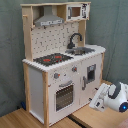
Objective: Play with the kitchen
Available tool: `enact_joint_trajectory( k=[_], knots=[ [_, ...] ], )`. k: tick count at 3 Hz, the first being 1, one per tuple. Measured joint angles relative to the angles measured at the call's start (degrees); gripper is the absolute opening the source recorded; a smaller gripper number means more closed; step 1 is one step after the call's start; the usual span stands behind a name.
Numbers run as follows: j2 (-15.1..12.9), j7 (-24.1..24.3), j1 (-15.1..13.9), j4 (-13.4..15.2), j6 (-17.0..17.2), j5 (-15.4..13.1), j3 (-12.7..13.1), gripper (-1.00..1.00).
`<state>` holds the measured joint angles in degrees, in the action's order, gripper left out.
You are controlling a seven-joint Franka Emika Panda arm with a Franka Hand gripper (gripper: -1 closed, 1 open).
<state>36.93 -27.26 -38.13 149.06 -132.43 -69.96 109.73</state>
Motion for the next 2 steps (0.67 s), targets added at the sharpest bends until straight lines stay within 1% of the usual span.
enact_joint_trajectory(
  k=[2],
  knots=[
    [7.18, -2.5, 5.79, 0.87, -1.57, 9.29, -2.01, 1.0]
  ],
)
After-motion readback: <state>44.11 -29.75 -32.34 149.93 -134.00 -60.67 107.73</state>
